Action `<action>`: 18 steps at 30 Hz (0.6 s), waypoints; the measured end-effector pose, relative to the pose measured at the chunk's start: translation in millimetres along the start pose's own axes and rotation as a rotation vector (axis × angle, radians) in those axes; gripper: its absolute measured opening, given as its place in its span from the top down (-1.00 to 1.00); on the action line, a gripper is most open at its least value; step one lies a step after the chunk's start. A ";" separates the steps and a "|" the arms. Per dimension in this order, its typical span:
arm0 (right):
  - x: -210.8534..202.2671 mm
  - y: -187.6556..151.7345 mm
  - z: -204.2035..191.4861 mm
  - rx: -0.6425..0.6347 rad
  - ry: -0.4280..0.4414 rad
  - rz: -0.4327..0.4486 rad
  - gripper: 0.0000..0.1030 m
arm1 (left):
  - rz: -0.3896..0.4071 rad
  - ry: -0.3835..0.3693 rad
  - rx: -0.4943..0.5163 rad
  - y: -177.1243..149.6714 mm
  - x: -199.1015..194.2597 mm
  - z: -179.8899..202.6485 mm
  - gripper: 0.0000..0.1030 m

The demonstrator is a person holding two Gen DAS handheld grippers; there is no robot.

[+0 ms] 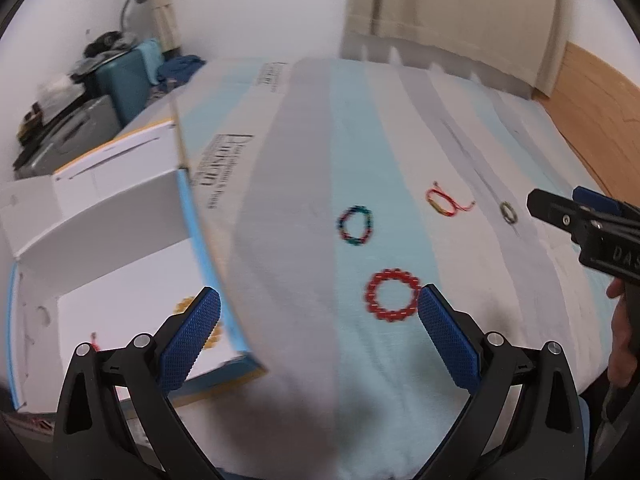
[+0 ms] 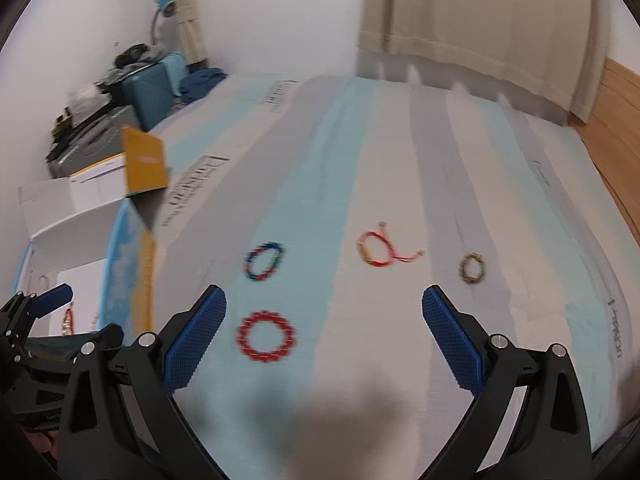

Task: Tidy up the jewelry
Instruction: 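Withdraw both open tools from the box toward the remaining bracelets, then grasp the red bead bracelet with left tool while right tool grasps brown bead bracelet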

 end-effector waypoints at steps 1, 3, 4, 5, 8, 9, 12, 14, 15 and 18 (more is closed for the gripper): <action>2.9 -1.4 10.6 0.005 -0.015 -0.003 -0.84 | -0.006 -0.006 0.006 -0.6 4.3 5.8 -0.88; 8.8 -4.1 30.0 0.018 -0.037 -0.012 -0.84 | -0.020 -0.018 0.013 -2.8 15.4 18.7 -0.88; 11.2 -5.0 37.3 0.024 -0.045 -0.015 -0.84 | -0.029 -0.024 0.012 -4.7 20.9 23.3 -0.88; 13.9 -6.6 46.1 0.030 -0.054 -0.019 -0.84 | -0.037 -0.032 0.012 -6.2 26.1 28.5 -0.88; 24.6 -10.5 69.9 0.049 -0.077 -0.029 -0.84 | -0.059 -0.050 0.027 -12.0 44.4 46.4 -0.88; 29.7 -12.5 79.7 0.056 -0.084 -0.034 -0.84 | -0.068 -0.057 0.029 -14.5 50.1 50.7 -0.88; 43.0 -15.8 100.2 0.073 -0.097 -0.048 -0.84 | -0.094 -0.067 0.036 -23.2 69.7 59.2 -0.88; 53.9 -18.0 112.3 0.081 -0.101 -0.061 -0.84 | -0.110 -0.079 0.034 -29.3 82.4 62.4 -0.88; 58.2 -18.5 115.9 0.083 -0.103 -0.065 -0.84 | -0.118 -0.081 0.031 -32.6 89.7 63.5 -0.88; 83.3 -23.3 135.6 0.086 -0.124 -0.104 -0.84 | -0.136 -0.091 0.022 -40.2 108.4 65.4 -0.88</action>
Point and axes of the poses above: each gripper's, at about its wrist camera, not at the fingertips, and x roughly the way its jaws point, z to its right, y to its top, the point moved 6 cm from there along x, roughly the way its jaws point, and after that the axes turned 10 degrees about z, right-handed, at the moved point
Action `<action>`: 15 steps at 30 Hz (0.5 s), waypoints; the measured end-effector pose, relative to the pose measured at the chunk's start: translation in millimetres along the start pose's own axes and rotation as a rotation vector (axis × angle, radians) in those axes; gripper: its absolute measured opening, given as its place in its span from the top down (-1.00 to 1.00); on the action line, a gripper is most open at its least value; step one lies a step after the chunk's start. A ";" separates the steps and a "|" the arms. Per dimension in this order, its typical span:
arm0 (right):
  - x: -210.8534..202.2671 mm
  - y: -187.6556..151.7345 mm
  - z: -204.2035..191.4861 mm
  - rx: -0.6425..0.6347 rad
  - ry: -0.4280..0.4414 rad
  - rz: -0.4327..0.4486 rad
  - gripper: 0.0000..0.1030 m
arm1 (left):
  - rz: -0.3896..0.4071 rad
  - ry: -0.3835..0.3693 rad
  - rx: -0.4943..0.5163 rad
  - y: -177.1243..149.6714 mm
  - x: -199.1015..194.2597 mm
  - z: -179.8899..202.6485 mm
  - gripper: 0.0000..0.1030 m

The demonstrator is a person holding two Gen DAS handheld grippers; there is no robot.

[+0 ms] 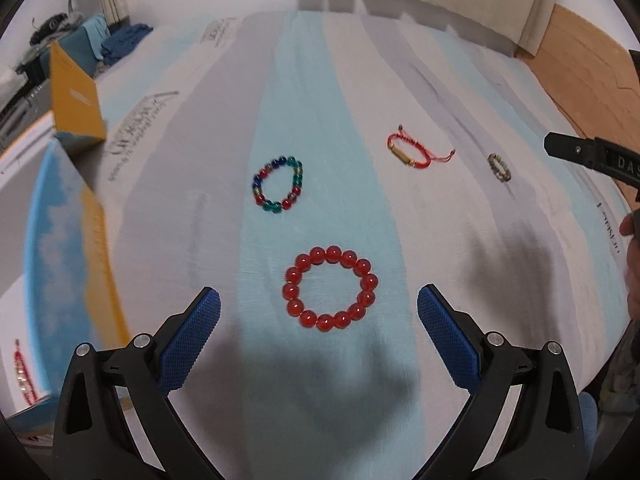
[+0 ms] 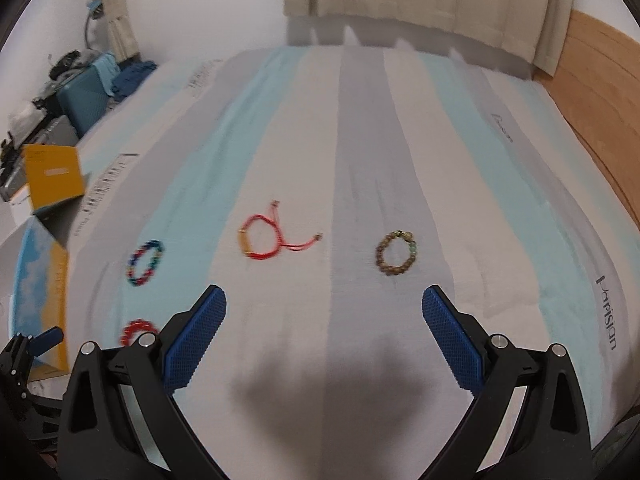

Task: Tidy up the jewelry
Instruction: 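Grasp the red bead bracelet with left tool while right tool grasps brown bead bracelet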

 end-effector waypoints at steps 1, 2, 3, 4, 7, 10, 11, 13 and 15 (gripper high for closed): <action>8.5 -0.1 3.3 -0.002 -0.008 -0.010 -0.84 | -0.006 -0.006 0.001 -1.6 8.9 0.4 -0.88; 17.1 -0.4 7.3 -0.002 -0.017 -0.021 -0.84 | -0.014 -0.005 0.007 -3.5 16.8 0.9 -0.88; 29.4 -0.9 12.8 0.001 -0.024 -0.038 -0.84 | -0.022 -0.003 0.013 -5.4 24.5 1.4 -0.88; 39.6 -1.1 16.4 0.003 -0.027 -0.051 -0.84 | -0.027 -0.003 0.017 -6.5 30.1 1.4 -0.88; 67.1 -1.7 28.4 0.008 -0.042 -0.086 -0.84 | -0.048 0.002 0.023 -9.8 47.5 1.5 -0.88; 93.8 -1.3 39.8 0.014 -0.065 -0.116 -0.84 | -0.061 0.006 0.026 -11.1 60.7 0.3 -0.88; 102.7 -1.7 43.3 0.010 -0.079 -0.128 -0.83 | -0.065 0.008 0.028 -11.8 64.6 0.0 -0.87; 115.5 -1.6 47.0 0.003 -0.093 -0.142 -0.83 | -0.074 0.008 0.030 -15.4 70.7 -0.7 -0.86; 126.7 -2.0 50.9 0.011 -0.101 -0.159 -0.83 | -0.083 0.008 0.024 -16.9 74.6 -1.0 -0.86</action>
Point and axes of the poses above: each gripper's, at about its wrist camera, not at the fingertips, and x roughly the way its jaws point, z to its right, y to its top, the point moved 6 cm from there along x, roughly the way its jaws point, and after that the axes turned 10 degrees about z, right-handed, at the moved point
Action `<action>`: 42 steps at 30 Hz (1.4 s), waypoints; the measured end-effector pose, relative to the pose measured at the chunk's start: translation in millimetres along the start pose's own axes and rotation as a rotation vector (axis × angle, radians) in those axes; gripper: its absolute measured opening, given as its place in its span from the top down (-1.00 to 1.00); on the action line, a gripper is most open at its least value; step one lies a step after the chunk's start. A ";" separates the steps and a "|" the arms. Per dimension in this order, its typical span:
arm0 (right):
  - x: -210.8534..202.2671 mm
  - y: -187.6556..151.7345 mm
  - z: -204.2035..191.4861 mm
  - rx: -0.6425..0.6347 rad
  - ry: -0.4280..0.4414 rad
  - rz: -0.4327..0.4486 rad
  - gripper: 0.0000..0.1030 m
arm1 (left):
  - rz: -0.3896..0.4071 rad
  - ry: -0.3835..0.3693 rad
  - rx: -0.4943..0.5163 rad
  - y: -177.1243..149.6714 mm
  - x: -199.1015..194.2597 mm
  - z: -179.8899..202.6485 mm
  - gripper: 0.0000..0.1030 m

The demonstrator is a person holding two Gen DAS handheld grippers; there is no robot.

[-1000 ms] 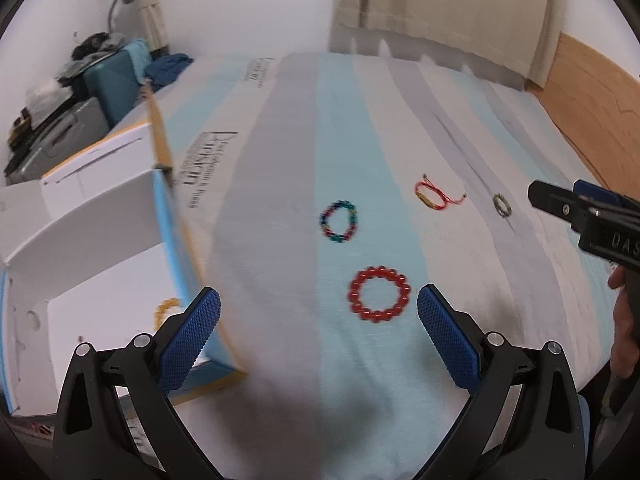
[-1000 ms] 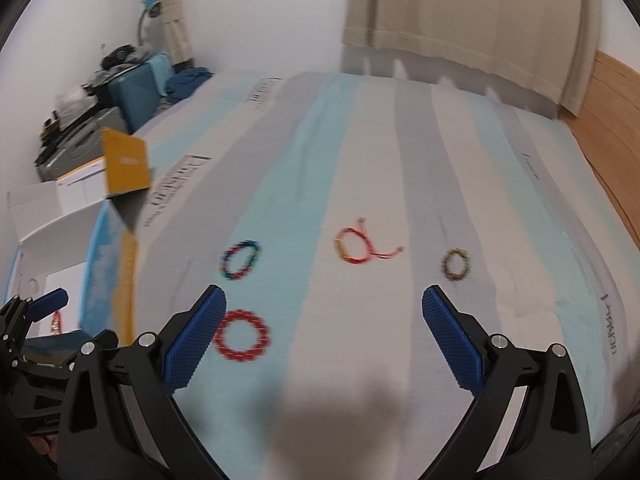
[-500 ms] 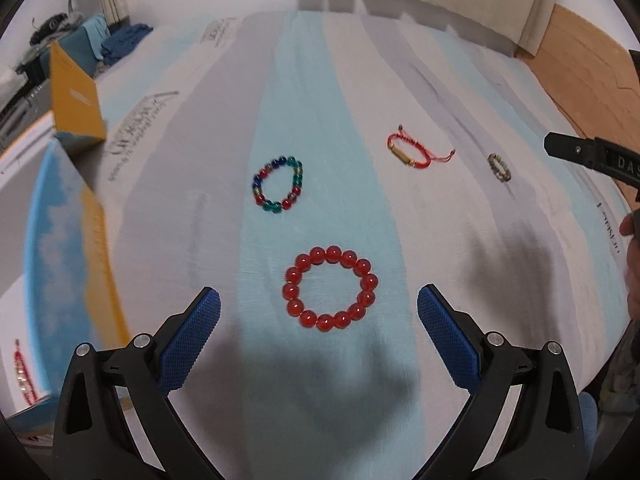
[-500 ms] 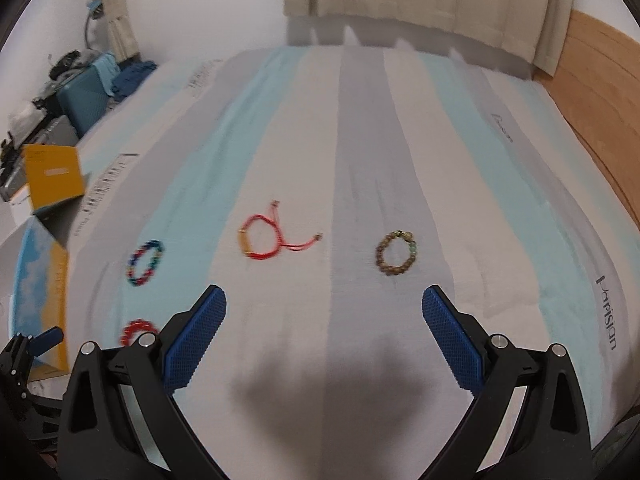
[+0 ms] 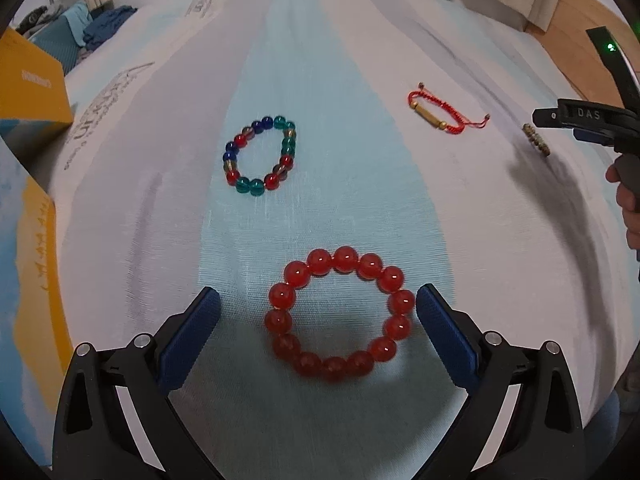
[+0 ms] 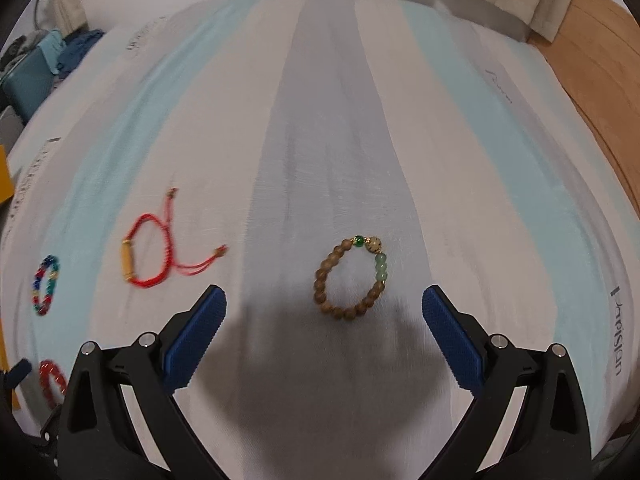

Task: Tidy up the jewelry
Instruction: 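Grasp the red bead bracelet with left tool while right tool grasps brown bead bracelet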

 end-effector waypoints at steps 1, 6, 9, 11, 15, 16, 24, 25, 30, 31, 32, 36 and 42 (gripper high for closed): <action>6.6 0.6 2.2 0.008 -0.004 -0.008 -0.83 | -0.005 -0.009 -0.007 -1.5 2.4 0.2 -0.86; 31.2 1.6 7.9 0.042 0.000 -0.046 -0.65 | -0.006 -0.006 0.020 -3.1 6.6 3.7 -0.85; 42.2 0.9 8.4 0.057 0.019 -0.079 -0.49 | -0.008 -0.004 0.026 -5.8 9.1 3.7 -0.81; 49.9 -0.2 11.8 0.083 0.042 -0.104 -0.38 | -0.008 -0.007 0.023 -6.1 8.9 4.7 -0.75; 59.7 -1.6 20.5 0.125 0.064 -0.139 -0.11 | -0.011 -0.026 0.029 -8.1 6.0 10.7 -0.42; 59.4 -2.9 19.9 0.128 0.069 -0.142 -0.05 | -0.012 -0.023 0.029 -8.0 5.3 11.1 -0.38; 57.9 -5.8 23.4 0.143 0.106 -0.176 0.69 | -0.064 -0.016 0.005 -6.7 0.0 1.4 0.50; 57.0 -4.9 24.2 0.140 0.108 -0.174 0.80 | -0.075 -0.024 -0.004 -4.4 -0.9 -2.1 0.50; 45.9 -2.7 25.0 0.142 0.115 -0.153 0.84 | -0.074 -0.048 0.014 1.5 -8.3 -3.6 0.74; 44.2 -1.7 25.5 0.147 0.118 -0.149 0.85 | -0.069 -0.048 0.015 2.3 -10.3 -3.8 0.74; 42.7 -1.5 25.6 0.151 0.122 -0.152 0.85 | -0.068 -0.049 0.013 2.6 -11.6 -4.0 0.74; 35.6 -2.5 26.2 0.146 0.119 -0.140 0.85 | -0.062 -0.050 0.013 4.3 -14.8 -4.9 0.74; 29.3 -6.7 27.0 0.149 0.122 -0.131 0.85 | -0.048 -0.048 0.013 7.2 -22.0 -3.8 0.74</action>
Point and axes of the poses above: each gripper's, at about its wrist camera, not at the fingertips, and x roughly the way its jaws point, z to its right, y to its top, the point moved 6 cm from there along x, roughly the way its jaws point, and after that the axes turned 10 degrees about z, right-handed, at the moved point
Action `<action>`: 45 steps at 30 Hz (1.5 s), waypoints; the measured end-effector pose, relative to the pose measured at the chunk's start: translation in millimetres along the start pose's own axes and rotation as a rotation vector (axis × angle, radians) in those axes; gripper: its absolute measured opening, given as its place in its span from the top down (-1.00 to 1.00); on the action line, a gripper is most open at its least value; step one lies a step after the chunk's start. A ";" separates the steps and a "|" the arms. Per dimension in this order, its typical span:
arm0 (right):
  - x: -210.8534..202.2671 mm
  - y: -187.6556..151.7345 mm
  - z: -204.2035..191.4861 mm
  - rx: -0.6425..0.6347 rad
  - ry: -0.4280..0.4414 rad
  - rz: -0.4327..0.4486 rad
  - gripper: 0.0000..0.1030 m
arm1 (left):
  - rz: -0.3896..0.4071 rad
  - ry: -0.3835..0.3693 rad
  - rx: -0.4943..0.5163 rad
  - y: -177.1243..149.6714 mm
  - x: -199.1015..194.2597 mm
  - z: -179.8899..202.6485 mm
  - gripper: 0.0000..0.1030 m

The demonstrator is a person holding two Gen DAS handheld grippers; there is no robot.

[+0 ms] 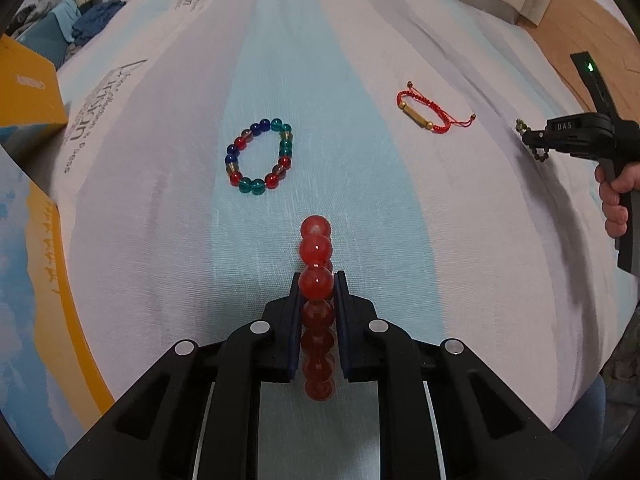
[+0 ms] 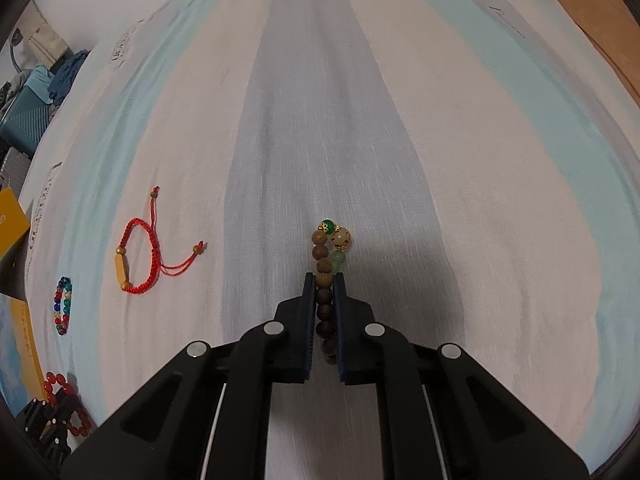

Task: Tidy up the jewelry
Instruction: 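Grasp the red bead bracelet with left tool while right tool grasps brown bead bracelet, then carry the red and brown bead bracelets with both tools over the white box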

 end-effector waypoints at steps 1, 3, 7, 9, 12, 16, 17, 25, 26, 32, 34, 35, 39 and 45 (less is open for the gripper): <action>-0.7 -0.3 -0.6 0.000 -0.001 0.002 0.86 | 0.003 0.001 0.002 0.4 -2.0 0.1 0.74; -3.9 -0.5 -1.6 0.005 0.001 0.012 0.86 | 0.005 0.003 0.005 1.2 -4.7 0.9 0.77; -12.7 -0.9 1.3 0.007 -0.007 0.030 0.85 | 0.015 0.001 0.010 2.8 -11.4 3.4 0.77; -18.2 -2.4 2.8 0.008 -0.007 0.037 0.86 | 0.014 0.000 0.011 2.6 -12.8 4.0 0.77; -25.6 -1.8 1.4 0.005 -0.004 0.051 0.85 | 0.020 0.001 0.017 2.8 -16.5 5.4 0.77; -38.7 -2.0 1.8 0.009 0.001 0.069 0.85 | 0.036 0.002 0.021 4.8 -25.9 7.8 0.77; -40.7 -3.2 1.7 0.009 0.001 0.071 0.85 | 0.040 0.004 0.024 5.1 -28.8 8.4 0.77; -72.3 -10.8 0.5 0.004 0.000 0.103 0.85 | 0.065 0.010 0.024 4.9 -53.7 10.1 0.77; -76.4 -11.4 -0.2 0.006 -0.001 0.107 0.85 | 0.070 0.010 0.023 5.4 -57.4 10.4 0.77; -104.7 -23.9 -11.3 0.006 -0.002 0.136 0.85 | 0.080 0.009 0.007 7.6 -71.6 9.7 0.77; -116.4 -29.1 -15.4 0.005 -0.006 0.147 0.85 | 0.087 0.002 0.001 9.1 -77.6 10.1 0.77; -121.8 -31.9 -17.6 0.005 -0.006 0.149 0.85 | 0.091 0.002 -0.001 10.0 -80.4 10.1 0.77; -144.3 -39.0 -27.2 -0.006 -0.007 0.167 0.85 | 0.106 0.002 -0.005 13.6 -94.4 12.2 0.77; -178.2 -50.0 -41.8 -0.026 0.010 0.206 0.85 | 0.131 0.001 -0.009 16.7 -114.8 13.5 0.77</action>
Point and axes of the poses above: each gripper's, at about its wrist camera, not at the fingertips, and x roughly the way its jaws point, z to its right, y to its top, the point moved 6 cm from there along x, roughly the way its jaws point, and after that the axes turned 10 degrees about z, right-handed, at the moved point
